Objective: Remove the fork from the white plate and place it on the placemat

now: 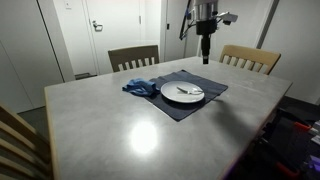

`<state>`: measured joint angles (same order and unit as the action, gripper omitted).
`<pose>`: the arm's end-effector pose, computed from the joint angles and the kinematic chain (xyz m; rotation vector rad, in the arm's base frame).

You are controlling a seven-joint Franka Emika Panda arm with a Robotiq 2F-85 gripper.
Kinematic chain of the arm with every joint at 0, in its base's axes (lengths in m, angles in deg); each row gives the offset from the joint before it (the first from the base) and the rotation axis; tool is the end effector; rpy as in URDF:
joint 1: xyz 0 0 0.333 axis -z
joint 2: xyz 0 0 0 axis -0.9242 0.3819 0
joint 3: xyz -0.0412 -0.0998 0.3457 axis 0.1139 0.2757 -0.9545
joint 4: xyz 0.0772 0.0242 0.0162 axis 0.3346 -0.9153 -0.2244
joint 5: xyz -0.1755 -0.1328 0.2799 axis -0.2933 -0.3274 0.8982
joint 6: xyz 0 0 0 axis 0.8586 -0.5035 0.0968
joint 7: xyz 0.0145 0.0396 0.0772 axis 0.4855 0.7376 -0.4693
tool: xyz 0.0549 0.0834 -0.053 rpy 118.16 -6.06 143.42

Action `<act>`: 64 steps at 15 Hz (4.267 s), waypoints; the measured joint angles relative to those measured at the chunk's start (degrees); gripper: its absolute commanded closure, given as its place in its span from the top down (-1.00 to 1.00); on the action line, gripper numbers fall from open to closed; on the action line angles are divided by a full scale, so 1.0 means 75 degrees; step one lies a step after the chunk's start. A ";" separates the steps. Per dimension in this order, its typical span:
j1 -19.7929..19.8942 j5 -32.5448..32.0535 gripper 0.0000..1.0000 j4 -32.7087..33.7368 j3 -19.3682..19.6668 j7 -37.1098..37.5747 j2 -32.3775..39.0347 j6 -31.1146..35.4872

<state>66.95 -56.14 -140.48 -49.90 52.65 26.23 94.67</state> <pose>0.5037 0.0086 0.3524 2.8671 0.9002 -0.2285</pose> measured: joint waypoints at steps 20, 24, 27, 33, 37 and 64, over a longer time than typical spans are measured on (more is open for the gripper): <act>0.0001 0.0119 1.00 0.0691 -0.0475 -0.0331 0.1642 0.0215; -0.0097 -0.0012 1.00 0.0746 -0.0475 0.0017 0.1648 -0.0034; -0.0198 -0.0087 1.00 0.0790 -0.0475 0.0074 0.1658 -0.0133; -0.0248 -0.0126 1.00 0.0785 -0.0479 0.0053 0.1760 -0.0098; -0.0250 -0.0126 1.00 0.0789 -0.0512 0.0045 0.1931 -0.0074; -0.0253 -0.0126 0.44 0.1423 -0.0618 -0.0265 0.2905 -0.0081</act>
<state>65.06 -57.09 -129.81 -54.54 50.66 48.02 94.06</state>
